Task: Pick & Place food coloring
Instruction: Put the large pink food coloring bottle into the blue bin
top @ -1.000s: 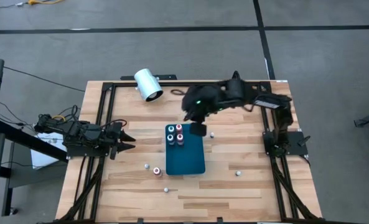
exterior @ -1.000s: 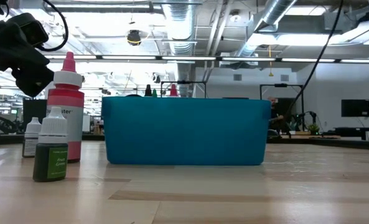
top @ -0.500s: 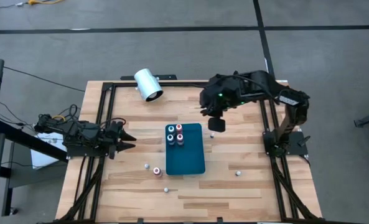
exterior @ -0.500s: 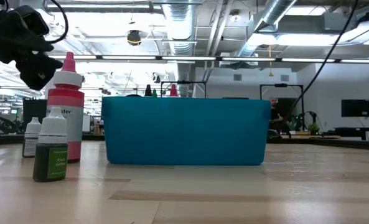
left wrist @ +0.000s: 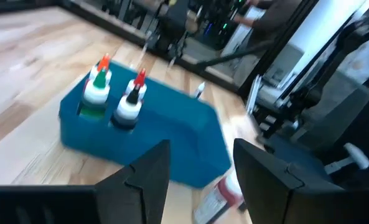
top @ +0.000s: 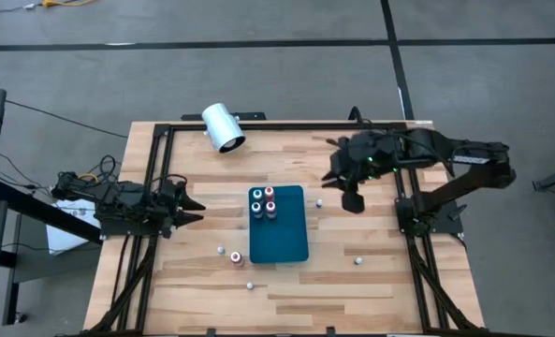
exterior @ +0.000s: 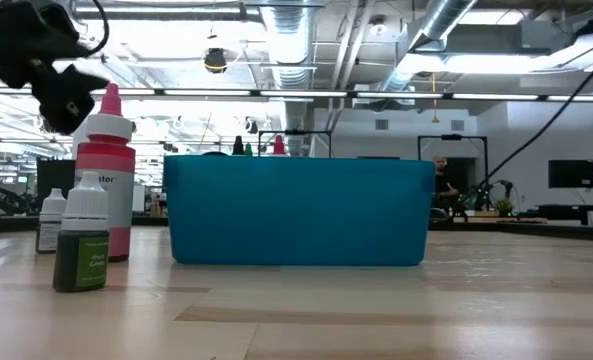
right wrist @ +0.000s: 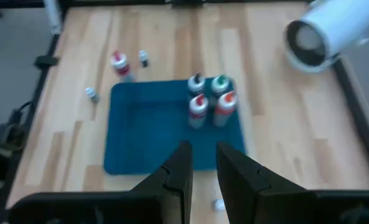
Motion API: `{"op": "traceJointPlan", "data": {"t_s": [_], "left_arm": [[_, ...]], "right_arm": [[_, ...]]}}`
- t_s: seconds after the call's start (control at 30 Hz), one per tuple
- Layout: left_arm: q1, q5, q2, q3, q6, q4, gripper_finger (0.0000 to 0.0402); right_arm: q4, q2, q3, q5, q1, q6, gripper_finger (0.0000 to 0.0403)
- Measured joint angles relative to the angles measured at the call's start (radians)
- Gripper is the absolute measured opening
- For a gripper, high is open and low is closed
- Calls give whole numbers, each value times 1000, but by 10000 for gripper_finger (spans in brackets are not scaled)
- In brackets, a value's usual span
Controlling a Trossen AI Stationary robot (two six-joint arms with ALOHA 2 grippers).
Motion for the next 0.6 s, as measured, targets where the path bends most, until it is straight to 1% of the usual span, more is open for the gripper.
{"op": "traceJointPlan", "data": {"t_s": [0.1, 0.2, 0.33, 0.4, 0.5, 0.6], "left_arm": [[0, 0, 0, 0, 5, 70, 167], [0, 6, 0, 0, 48, 158, 167], [0, 48, 0, 0, 106, 282, 167], [0, 66, 3, 0, 115, 316, 167], [0, 91, 33, 3, 115, 356, 167], [0, 105, 105, 35, 115, 381, 167]], "right_arm": [[36, -55, -99, -14, 14, 18, 60], [90, -104, -194, -14, 27, 18, 60], [183, -163, -314, -19, 32, 38, 60], [232, -194, -368, -50, 31, 49, 60], [306, -247, -446, -83, 29, 71, 60], [351, -297, -510, -89, 29, 93, 60]]}}
